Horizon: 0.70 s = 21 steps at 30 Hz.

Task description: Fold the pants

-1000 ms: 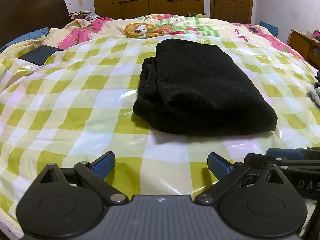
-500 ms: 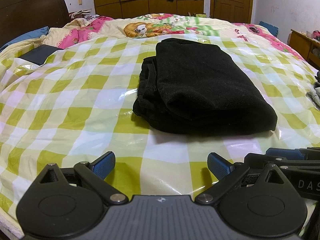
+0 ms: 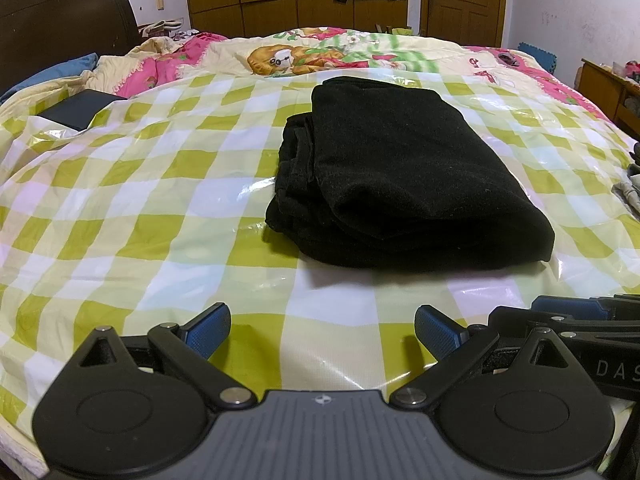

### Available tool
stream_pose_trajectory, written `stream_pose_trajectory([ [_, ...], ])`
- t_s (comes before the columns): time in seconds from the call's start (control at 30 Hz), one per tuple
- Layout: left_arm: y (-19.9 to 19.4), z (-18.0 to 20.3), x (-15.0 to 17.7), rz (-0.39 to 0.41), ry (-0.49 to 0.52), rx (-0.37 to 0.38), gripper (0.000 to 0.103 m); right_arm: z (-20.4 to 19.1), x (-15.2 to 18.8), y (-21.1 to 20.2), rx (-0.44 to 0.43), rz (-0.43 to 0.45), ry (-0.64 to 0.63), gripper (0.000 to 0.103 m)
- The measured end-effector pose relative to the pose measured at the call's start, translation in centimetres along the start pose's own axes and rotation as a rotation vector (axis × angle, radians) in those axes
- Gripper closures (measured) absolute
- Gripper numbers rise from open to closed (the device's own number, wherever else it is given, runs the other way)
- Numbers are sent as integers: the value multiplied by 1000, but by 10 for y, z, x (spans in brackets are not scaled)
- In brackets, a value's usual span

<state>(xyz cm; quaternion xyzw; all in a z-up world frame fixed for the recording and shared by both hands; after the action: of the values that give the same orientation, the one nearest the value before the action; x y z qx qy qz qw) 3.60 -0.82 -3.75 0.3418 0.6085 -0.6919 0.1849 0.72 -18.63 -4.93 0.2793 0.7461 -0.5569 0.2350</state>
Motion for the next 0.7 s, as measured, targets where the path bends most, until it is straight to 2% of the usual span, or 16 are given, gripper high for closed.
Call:
stream_pose_trajectory([
  [0.7, 0, -1, 0, 1, -9, 5, 0, 0, 0, 0, 0, 0, 0, 55],
])
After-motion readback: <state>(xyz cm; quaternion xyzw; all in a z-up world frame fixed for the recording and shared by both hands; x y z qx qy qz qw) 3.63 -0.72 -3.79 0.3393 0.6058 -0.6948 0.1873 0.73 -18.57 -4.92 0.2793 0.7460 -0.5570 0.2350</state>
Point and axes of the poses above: each gripper's, at about its wrist camera, not at the fingertips, and y roughly the way its jaws point, z to its right, x to its underside, the point moved 5 cm from there along y, roughly the way its jaws point, and after that the axes turned 4 degrees about x, right-handed, at the moved point
